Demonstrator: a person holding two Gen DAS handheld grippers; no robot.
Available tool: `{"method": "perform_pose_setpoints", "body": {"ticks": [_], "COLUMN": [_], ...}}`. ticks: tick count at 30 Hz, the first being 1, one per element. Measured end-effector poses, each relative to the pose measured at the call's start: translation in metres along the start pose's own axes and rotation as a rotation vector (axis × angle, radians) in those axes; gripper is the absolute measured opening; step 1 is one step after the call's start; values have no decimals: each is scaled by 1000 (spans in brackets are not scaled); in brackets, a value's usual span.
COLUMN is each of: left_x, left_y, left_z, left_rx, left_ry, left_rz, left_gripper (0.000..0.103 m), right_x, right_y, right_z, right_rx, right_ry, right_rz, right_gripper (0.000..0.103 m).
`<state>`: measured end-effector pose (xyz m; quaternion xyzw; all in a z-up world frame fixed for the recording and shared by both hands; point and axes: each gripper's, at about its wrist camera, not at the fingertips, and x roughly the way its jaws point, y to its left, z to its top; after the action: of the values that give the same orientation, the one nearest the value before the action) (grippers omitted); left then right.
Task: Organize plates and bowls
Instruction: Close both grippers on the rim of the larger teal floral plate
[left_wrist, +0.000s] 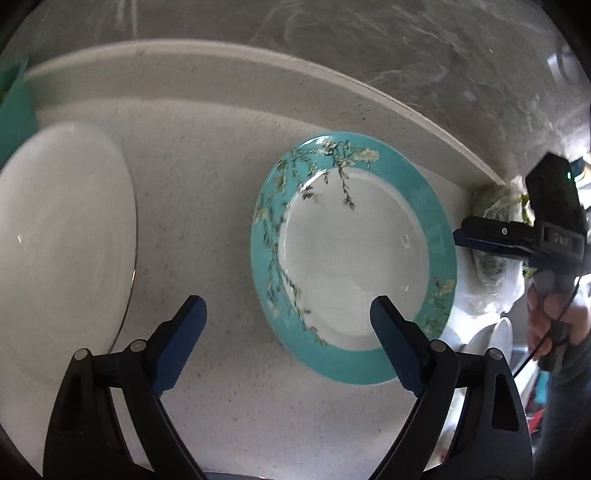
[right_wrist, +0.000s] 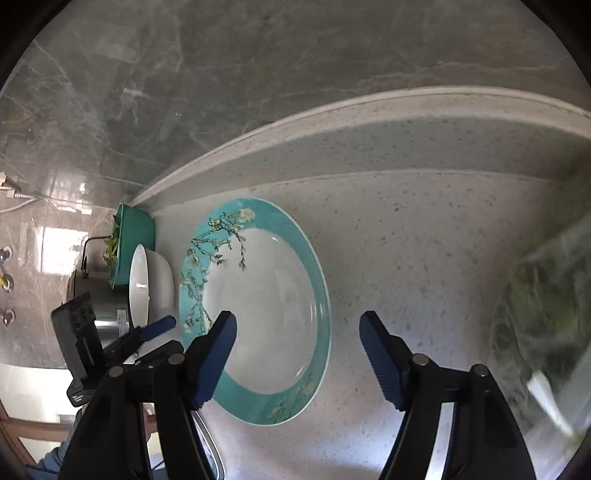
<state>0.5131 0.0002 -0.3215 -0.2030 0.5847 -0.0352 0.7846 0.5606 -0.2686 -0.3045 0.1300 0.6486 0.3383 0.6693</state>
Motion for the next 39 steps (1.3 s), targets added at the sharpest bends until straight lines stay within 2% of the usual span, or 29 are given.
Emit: {"method": "perform_pose_setpoints", "body": {"ticks": [6, 7, 8, 11, 13, 20, 23, 26, 28, 31, 34, 39], "left_x": [13, 15, 18, 29, 35, 41, 43, 46, 46, 46, 45, 39], "left_y": [-10, -12, -12, -8, -4, 11, 13, 14, 14, 15, 21, 25], "left_z": [3, 4, 5, 7, 9, 14, 17, 19, 19, 19, 21, 24], "left_rx": [22, 24, 23, 4, -2, -36, -34, -33, -26, -19, -17, 21], "left_ry": [16, 18, 17, 35, 41, 38, 39, 36, 34, 31, 32, 36], "left_rz": [-13, -16, -30, -47, -42, -76, -82, -82, -74, -64, -62, -33], "left_gripper": [90, 87, 76, 55, 46, 39, 34, 30, 26, 19, 15, 15], "right_x": [10, 12, 15, 19, 20, 22, 24, 28, 30, 32, 31, 30], "right_y": [-11, -11, -10, -10, -12, -14, -14, -12, -12, -14, -16, -15], "right_z": [4, 4, 4, 6, 6, 8, 9, 8, 6, 3, 2, 1], "right_rx": [1, -3, -7, -16, -11, -9, -11, -13, -13, -4, 3, -1], "right_ry": [33, 38, 44, 54, 56, 62, 72, 83, 89, 91, 91, 84], "right_rz": [-7, -5, -2, -1, 6, 6, 9, 11, 7, 1, -11, -35], "right_gripper": [72, 69, 68, 64, 61, 58, 50, 39, 27, 17, 11, 11]}}
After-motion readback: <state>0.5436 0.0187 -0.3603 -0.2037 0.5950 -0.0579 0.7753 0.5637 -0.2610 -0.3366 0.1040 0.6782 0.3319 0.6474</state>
